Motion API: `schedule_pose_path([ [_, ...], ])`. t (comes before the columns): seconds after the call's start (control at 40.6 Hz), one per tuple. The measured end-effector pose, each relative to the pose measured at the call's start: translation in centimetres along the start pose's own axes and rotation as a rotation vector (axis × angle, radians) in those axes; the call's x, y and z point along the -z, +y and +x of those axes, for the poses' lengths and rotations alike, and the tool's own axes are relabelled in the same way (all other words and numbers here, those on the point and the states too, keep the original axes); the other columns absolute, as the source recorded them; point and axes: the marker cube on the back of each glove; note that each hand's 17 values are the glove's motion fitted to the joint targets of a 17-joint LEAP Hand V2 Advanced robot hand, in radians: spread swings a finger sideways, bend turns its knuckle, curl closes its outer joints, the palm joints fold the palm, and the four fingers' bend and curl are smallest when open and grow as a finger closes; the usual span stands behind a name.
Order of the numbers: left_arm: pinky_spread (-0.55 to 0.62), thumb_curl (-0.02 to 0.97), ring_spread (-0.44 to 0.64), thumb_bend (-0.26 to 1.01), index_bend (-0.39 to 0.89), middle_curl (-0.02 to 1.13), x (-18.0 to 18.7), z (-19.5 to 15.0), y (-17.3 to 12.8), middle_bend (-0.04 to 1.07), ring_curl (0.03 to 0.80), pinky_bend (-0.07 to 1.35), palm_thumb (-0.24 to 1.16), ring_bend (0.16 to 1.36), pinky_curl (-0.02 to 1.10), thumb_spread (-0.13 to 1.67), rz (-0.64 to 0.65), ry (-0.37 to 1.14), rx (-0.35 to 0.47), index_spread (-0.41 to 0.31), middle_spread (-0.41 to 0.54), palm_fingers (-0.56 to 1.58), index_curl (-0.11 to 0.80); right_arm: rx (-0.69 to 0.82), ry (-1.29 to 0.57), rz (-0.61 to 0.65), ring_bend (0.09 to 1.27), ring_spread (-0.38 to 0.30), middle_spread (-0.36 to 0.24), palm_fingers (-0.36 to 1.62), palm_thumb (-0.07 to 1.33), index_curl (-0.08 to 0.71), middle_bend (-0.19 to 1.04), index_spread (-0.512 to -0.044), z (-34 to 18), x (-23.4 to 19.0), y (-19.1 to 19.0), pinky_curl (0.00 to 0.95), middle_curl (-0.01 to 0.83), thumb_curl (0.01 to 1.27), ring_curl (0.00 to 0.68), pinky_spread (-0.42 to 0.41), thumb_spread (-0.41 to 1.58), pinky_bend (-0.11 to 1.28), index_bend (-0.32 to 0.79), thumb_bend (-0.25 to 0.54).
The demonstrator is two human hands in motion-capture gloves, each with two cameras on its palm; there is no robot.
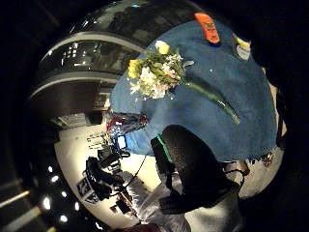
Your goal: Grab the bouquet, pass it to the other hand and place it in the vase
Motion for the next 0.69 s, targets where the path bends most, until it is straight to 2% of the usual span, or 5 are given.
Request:
schedule_pose_path([
  [0.074,0.19,0.213,0.22,-0.02,0.10,0.29,-0.2,0.0,0.1,0.20,0.302,0.49,0.14,0.61,0.34,1.12,-0.024,-0.015,0.011,0.072,0.184,0.24,0.190,0.034,-0.004,0.062,0.63,-0.031,0.011,0.57,0.41,0.089,0.33,-0.188,0.5,-1.2,-3.0,0.367,0.359,0.25,0.358,0.109,1.13,0.70,0.04,0.009],
  [0.271,0.21,0.236,0.23,-0.02,0.11,0.31,-1.0,0.0,-0.2,0.19,0.305,0.49,0.15,0.62,0.35,1.10,-0.072,-0.024,0.030,0.076,0.193,0.22,0.191,-0.001,-0.067,-0.004,0.64,-0.024,0.022,0.53,0.44,0.083,0.31,-0.169,2.0,-5.9,-6.8,0.378,0.372,0.27,0.369,0.115,1.11,0.74,0.05,-0.016],
  [0.394,0.23,0.245,0.24,-0.02,0.12,0.31,-1.6,-0.4,-0.3,0.19,0.306,0.50,0.15,0.63,0.36,1.10,-0.100,-0.017,0.039,0.077,0.205,0.21,0.196,0.007,-0.070,0.012,0.65,-0.028,0.023,0.52,0.47,0.084,0.30,-0.160,1.6,-8.7,-4.9,0.377,0.380,0.29,0.374,0.110,1.08,0.75,0.06,-0.013],
  [0.518,0.23,0.250,0.25,-0.02,0.12,0.32,-1.9,-0.6,-0.1,0.19,0.306,0.50,0.14,0.63,0.36,1.09,-0.118,-0.011,0.052,0.078,0.211,0.20,0.198,-0.026,-0.036,-0.044,0.65,-0.040,0.018,0.54,0.50,0.088,0.31,-0.157,1.7,-12.6,-5.1,0.374,0.391,0.31,0.377,0.096,1.06,0.74,0.06,-0.016],
  [0.69,0.24,0.258,0.26,-0.02,0.10,0.33,-2.3,-1.0,0.0,0.20,0.309,0.52,0.14,0.65,0.36,1.09,-0.124,-0.011,0.068,0.091,0.215,0.19,0.191,-0.128,0.109,-0.091,0.69,-0.118,-0.040,0.77,0.56,0.116,0.37,-0.161,1.8,-17.0,-5.4,0.354,0.421,0.33,0.391,-0.035,1.04,0.69,0.10,-0.006],
])
